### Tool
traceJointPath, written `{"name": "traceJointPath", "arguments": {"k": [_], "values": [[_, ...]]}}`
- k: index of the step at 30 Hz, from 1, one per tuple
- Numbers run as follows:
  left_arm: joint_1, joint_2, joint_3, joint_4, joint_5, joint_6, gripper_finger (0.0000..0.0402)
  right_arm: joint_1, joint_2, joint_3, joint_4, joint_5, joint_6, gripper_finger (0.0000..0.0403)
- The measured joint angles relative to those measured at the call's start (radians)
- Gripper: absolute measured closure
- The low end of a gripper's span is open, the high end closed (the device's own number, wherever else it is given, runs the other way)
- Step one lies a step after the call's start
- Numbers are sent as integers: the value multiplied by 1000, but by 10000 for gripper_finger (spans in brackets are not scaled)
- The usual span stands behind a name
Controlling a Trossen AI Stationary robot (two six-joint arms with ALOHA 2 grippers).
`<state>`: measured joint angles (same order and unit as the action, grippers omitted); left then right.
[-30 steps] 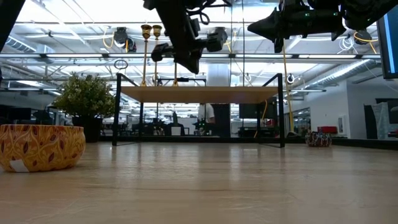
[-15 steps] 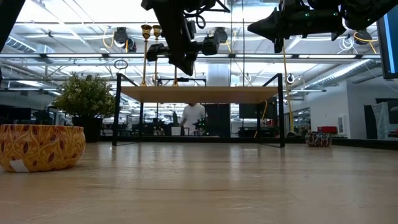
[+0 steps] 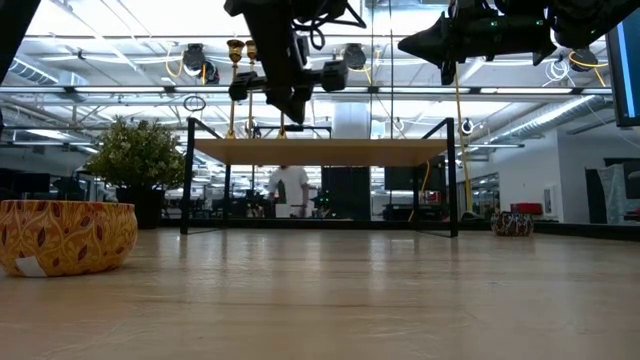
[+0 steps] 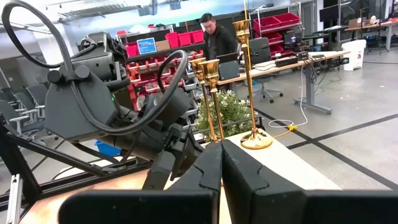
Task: Pick & Place candle stick holders
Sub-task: Put the gold candle holder on the shelf
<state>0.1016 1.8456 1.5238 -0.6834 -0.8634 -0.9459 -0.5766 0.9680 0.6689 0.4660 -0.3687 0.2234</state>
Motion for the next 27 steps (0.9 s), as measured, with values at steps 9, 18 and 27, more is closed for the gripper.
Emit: {"name": "traceJointPath", "arguments": {"k": [9,18,27], "values": [[-58,0,0,31,57,-19,399,0,0,0,0,0,0,399],[-110,68,-2,87,-51,-16,399,0,0,0,-2,1,-7,399],[-97,114,-1,248,-71,133,397,0,0,0,-44,0,-7,399]]}}
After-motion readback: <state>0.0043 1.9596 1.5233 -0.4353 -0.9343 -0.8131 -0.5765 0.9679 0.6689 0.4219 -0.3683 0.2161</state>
